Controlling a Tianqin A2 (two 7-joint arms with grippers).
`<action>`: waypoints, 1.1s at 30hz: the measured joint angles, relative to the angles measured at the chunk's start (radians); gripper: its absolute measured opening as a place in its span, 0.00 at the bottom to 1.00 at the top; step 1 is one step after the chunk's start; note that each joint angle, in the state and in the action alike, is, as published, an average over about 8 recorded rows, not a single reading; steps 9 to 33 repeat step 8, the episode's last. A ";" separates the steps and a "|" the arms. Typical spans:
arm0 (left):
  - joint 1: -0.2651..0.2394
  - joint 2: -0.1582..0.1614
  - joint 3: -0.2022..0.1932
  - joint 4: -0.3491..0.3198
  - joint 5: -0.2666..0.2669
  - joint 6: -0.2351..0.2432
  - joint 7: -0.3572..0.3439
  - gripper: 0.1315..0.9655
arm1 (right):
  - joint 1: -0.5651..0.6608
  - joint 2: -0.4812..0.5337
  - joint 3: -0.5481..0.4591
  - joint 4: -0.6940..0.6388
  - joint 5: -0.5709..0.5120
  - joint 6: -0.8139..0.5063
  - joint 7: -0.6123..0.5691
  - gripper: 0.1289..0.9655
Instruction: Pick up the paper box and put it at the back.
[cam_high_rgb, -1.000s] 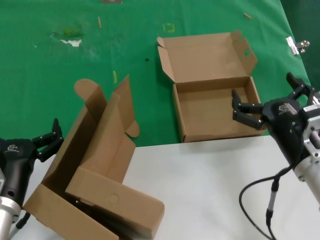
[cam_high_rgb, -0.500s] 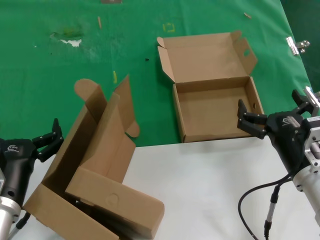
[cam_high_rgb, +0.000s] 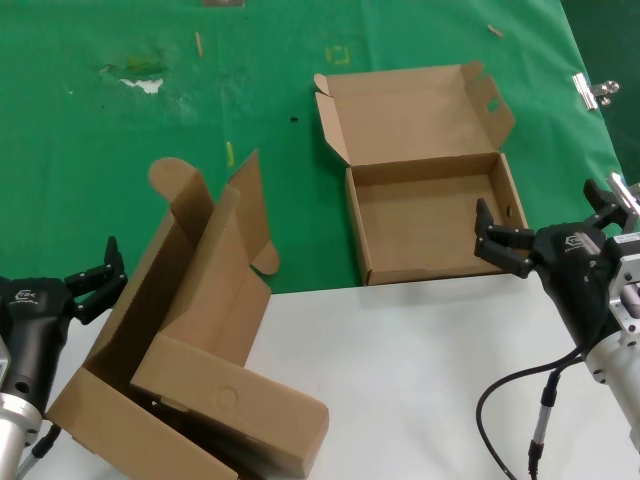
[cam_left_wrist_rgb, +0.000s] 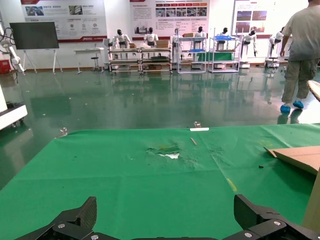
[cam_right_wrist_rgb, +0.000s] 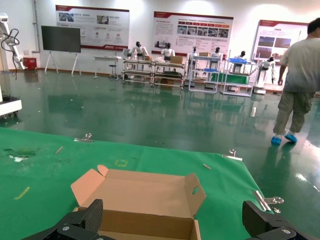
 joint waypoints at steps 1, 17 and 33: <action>0.000 0.000 0.000 0.000 0.000 0.000 0.000 1.00 | 0.000 0.000 0.000 0.000 0.000 0.000 0.000 1.00; 0.000 0.000 0.000 0.000 0.000 0.000 0.000 1.00 | 0.000 0.000 0.000 0.000 0.000 0.000 0.000 1.00; 0.000 0.000 0.000 0.000 0.000 0.000 0.000 1.00 | 0.000 0.000 0.000 0.000 0.000 0.000 0.000 1.00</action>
